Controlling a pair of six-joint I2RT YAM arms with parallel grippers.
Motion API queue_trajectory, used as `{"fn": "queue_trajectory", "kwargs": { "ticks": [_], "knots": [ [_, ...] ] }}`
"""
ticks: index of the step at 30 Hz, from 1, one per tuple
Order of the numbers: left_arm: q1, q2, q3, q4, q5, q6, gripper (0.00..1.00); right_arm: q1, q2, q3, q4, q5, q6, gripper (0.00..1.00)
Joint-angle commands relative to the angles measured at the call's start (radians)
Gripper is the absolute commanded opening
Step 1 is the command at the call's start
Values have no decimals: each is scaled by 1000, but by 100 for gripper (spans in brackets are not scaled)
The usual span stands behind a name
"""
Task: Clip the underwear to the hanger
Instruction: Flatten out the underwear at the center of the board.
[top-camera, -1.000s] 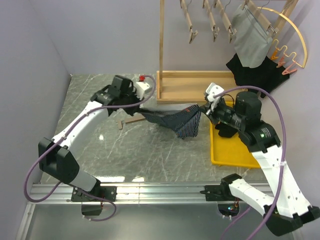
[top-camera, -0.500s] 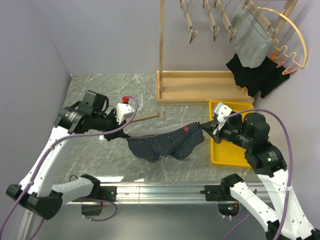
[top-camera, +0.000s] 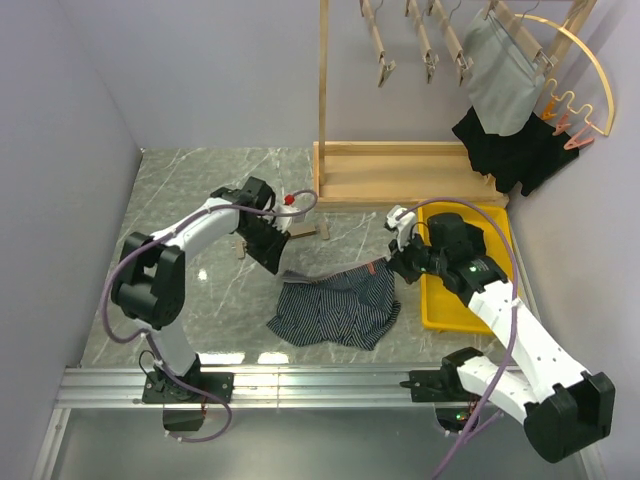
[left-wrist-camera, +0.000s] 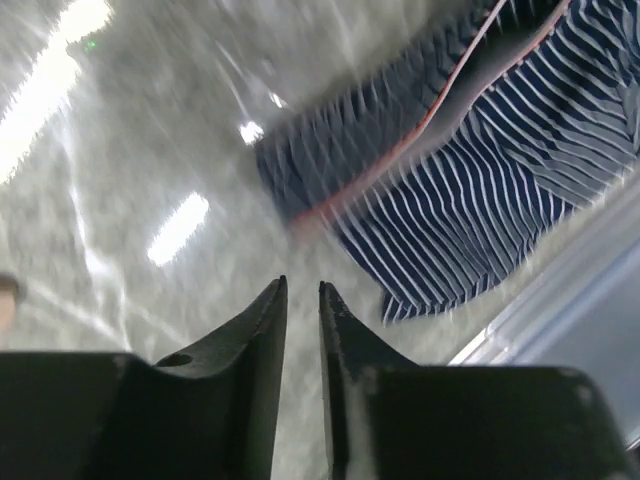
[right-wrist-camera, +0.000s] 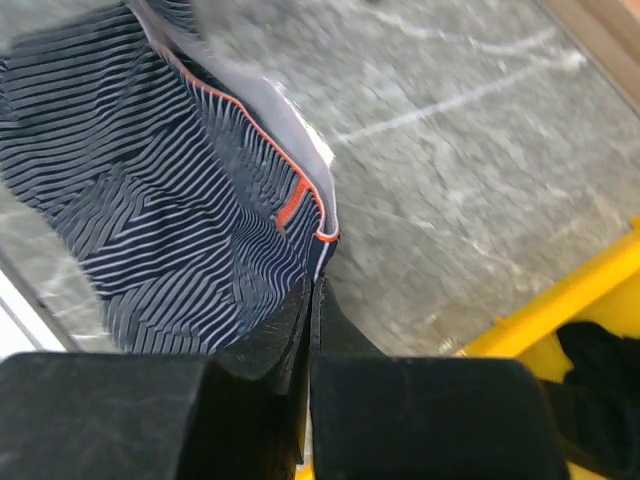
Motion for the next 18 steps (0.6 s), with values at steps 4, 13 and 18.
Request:
{"fn": "queue_trajectory", "kwargs": {
  "ticks": [4, 13, 18],
  "knots": [
    [38, 61, 61, 188, 80, -141, 44, -23, 72, 7, 68, 100, -33, 0],
    [120, -114, -170, 422, 330, -102, 71, -27, 218, 48, 51, 103, 6, 0],
    [120, -198, -278, 579, 412, 93, 67, -73, 277, 94, 27, 92, 34, 0]
  ]
}}
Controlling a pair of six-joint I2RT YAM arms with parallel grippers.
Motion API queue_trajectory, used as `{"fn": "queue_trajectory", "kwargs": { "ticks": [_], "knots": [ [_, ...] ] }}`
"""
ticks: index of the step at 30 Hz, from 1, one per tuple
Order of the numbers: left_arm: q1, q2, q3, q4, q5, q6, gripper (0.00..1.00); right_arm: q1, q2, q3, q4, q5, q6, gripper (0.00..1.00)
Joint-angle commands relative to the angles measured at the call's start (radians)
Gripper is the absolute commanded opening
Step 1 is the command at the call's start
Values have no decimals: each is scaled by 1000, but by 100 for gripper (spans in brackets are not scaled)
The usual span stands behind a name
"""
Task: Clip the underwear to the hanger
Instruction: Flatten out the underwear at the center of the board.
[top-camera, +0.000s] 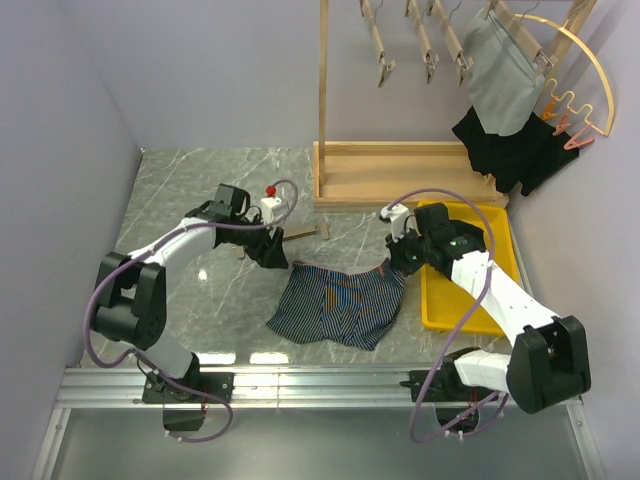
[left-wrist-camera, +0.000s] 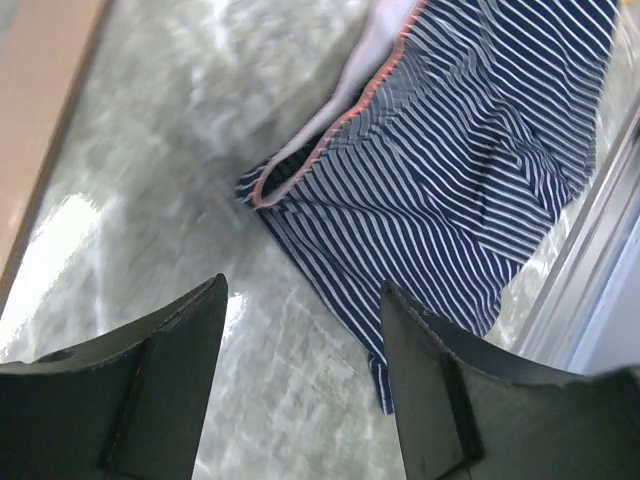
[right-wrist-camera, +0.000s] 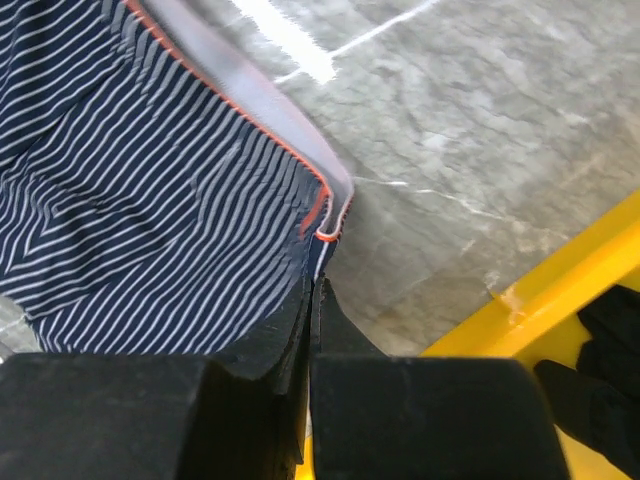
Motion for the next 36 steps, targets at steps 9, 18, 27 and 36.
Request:
{"fn": "queue_trajectory", "kwargs": {
  "ticks": [9, 18, 27, 36],
  "knots": [
    [-26, 76, 17, 193, 43, 156, 60, -85, 95, 116, -5, -44, 38, 0],
    [-52, 156, 33, 146, 67, 219, 64, -108, 104, 140, -26, -61, 23, 0],
    [-108, 237, 119, 45, 28, 292, 61, -125, 109, 156, -36, -93, 19, 0],
    [-152, 322, 201, -15, -37, 290, 54, -137, 110, 163, -39, -118, 16, 0]
  ]
}}
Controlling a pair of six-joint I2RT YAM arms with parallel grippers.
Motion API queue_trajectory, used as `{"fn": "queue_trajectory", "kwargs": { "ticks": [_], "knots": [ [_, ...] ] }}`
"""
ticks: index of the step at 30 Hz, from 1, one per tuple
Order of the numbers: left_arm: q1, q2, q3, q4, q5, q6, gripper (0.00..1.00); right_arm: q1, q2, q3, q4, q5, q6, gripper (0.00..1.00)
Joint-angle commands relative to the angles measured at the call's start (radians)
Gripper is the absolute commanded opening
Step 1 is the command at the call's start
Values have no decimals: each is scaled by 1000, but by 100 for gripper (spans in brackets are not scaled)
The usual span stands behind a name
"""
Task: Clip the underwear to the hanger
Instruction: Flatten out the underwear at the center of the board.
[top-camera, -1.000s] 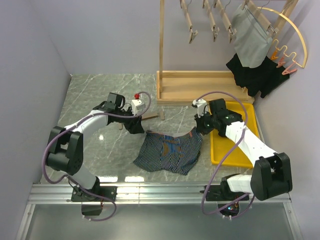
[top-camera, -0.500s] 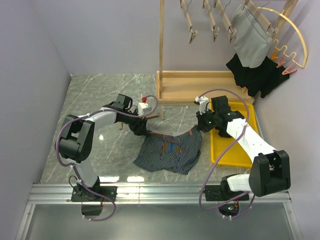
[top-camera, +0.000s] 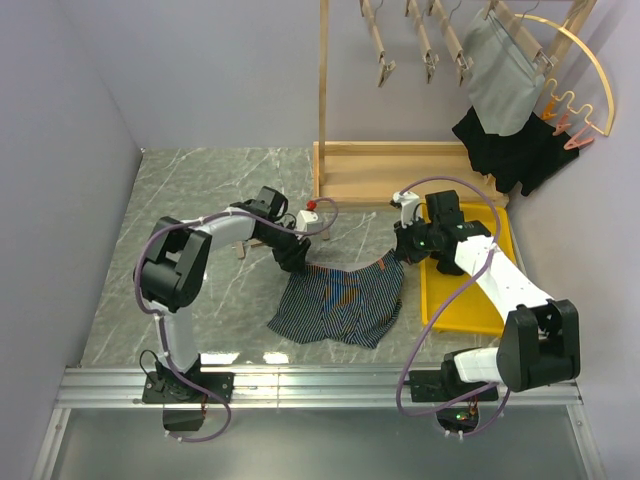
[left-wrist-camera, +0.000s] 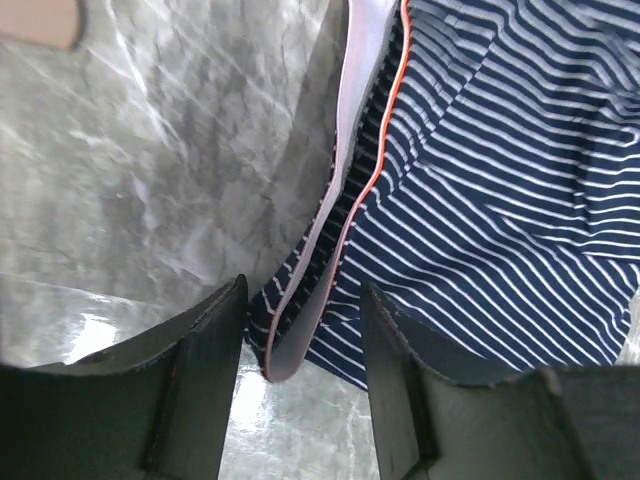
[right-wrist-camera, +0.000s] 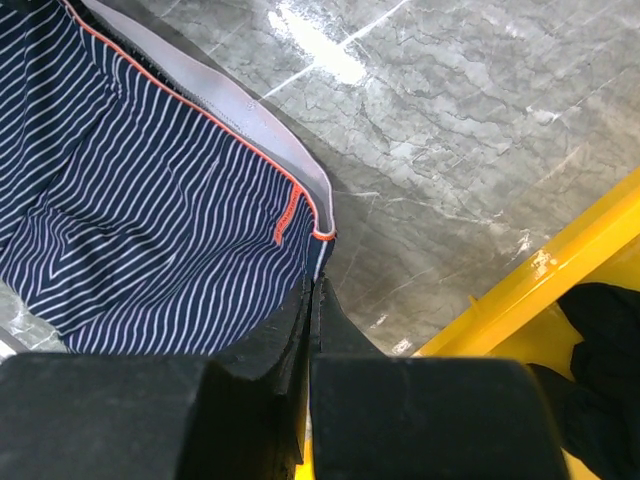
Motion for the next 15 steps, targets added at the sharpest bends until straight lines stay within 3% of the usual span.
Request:
{"fn": "queue_trajectory", "kwargs": {
  "ticks": [1, 3, 6, 7, 9, 15],
  "knots": [
    [-3, 14, 41, -38, -24, 18, 54, -11, -4, 56, 2, -22, -11, 0],
    [-3, 8, 37, -38, -31, 25, 53, -12, -8, 61, 2, -25, -15, 0],
    [-3, -11, 37, -51, -31, 35, 31, -23, -22, 64, 0, -34, -20, 0],
    [-3, -17, 46, -67, -26, 45, 15, -31, -30, 67, -1, -45, -21, 0],
    [5, -46, 85, -116, -38, 42, 3, -50, -66, 71, 0, -57, -21, 0],
    [68, -224, 222, -246, -75, -37, 0, -133, -247, 87, 51, -166, -20, 0]
  ]
}}
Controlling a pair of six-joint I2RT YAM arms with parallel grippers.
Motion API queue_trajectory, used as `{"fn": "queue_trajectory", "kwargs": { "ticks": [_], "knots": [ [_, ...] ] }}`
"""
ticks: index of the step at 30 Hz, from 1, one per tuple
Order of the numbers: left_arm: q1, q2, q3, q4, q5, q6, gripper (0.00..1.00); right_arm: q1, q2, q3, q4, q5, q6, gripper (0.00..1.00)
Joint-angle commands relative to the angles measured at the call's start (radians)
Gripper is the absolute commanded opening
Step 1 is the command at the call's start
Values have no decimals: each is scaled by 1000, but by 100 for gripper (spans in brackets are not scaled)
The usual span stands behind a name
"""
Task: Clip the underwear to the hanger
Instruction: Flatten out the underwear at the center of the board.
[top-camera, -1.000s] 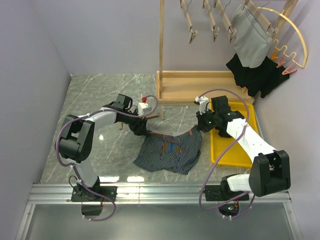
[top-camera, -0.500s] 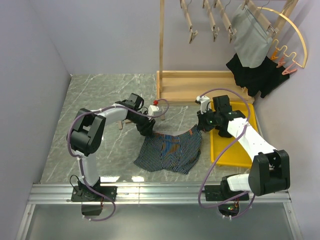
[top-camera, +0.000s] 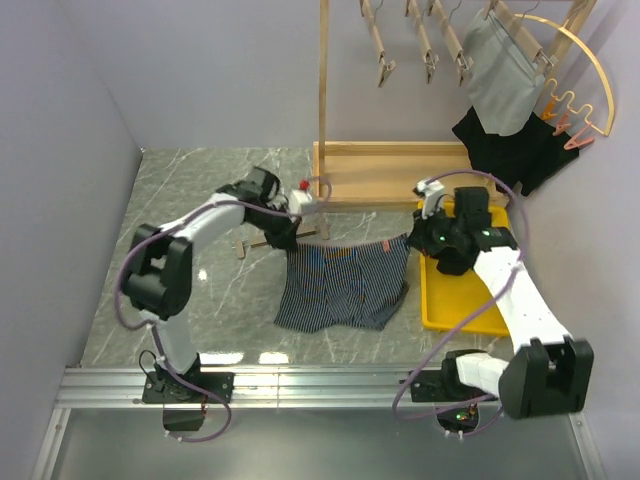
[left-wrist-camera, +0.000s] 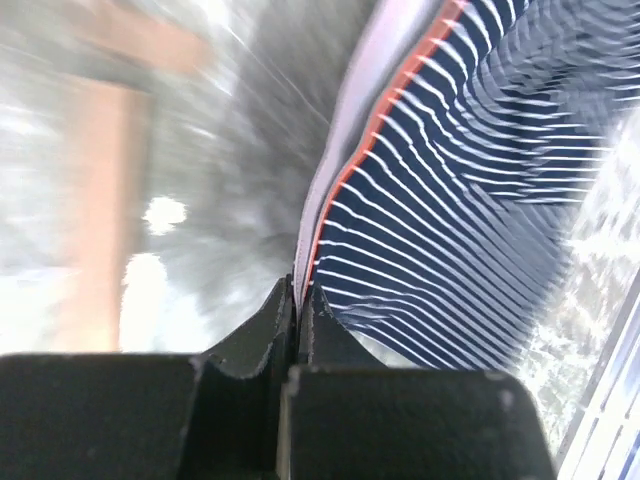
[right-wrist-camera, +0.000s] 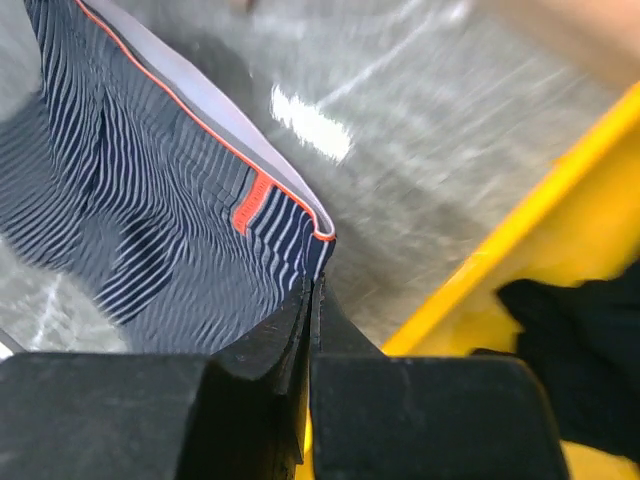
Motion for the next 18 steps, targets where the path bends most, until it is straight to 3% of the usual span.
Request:
{"fn": "queue_trajectory", "kwargs": {
  "ticks": [1, 9, 18],
  "knots": [
    [47, -223, 113, -92, -19, -40, 0, -43, -142, 70, 69, -98, -5, 0],
    [44, -520, 10, -133, -44, -96, 0, -43, -369, 67, 76, -163, 5, 0],
    [-19, -820, -118, -363, 47, -61, 0, -45, -588, 63, -107, -229, -64, 0]
  ]
}}
